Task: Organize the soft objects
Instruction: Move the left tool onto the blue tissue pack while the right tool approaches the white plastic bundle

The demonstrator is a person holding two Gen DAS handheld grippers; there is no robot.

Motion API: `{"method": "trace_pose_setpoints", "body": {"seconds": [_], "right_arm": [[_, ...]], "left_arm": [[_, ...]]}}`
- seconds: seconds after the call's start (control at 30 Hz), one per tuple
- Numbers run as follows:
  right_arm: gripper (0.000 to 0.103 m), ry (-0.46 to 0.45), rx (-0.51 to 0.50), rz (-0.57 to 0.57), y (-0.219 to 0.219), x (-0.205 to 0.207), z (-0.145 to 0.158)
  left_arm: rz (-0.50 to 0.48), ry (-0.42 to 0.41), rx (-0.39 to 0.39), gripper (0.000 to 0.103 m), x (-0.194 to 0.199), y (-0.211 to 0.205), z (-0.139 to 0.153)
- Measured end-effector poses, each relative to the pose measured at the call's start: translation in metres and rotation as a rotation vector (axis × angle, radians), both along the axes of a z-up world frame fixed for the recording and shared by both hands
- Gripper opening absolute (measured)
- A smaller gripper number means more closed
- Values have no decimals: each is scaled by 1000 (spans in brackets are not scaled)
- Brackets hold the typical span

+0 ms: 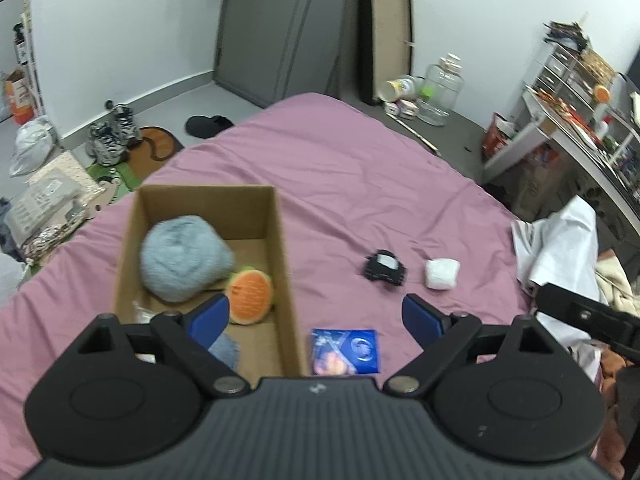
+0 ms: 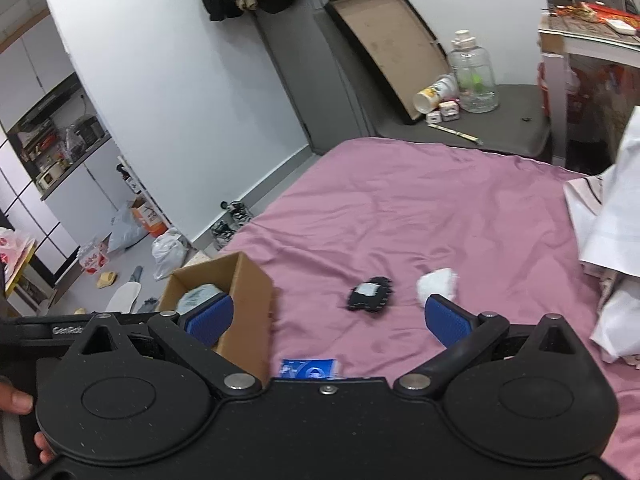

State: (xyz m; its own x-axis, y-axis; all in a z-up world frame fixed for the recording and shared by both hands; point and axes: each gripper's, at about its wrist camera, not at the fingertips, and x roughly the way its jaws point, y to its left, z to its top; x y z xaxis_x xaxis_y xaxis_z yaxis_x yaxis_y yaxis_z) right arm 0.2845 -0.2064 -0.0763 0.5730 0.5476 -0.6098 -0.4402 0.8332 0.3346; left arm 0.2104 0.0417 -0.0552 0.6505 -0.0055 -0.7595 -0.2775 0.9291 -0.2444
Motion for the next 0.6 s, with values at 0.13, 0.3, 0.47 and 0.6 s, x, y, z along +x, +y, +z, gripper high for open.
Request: {"method": "trace_pose_setpoints", "body": {"seconds": [0.13,0.3,0.47,0.6], "right_arm": [[103,13,-3,-26,-13,6,-8],[103,32,6,-51,-27,11,-17],[103,59,49,-68,-41,19,-25],[103,97,81,-77,-51,24,-35]], "left_arm": [[-15,7,-12,92,6,-16,-2],[-34,24,-13,92,16,-35,-6],[-36,51,-54,92,29,-49,-17],[-27,96,-60,92,40,-60,-31]]}}
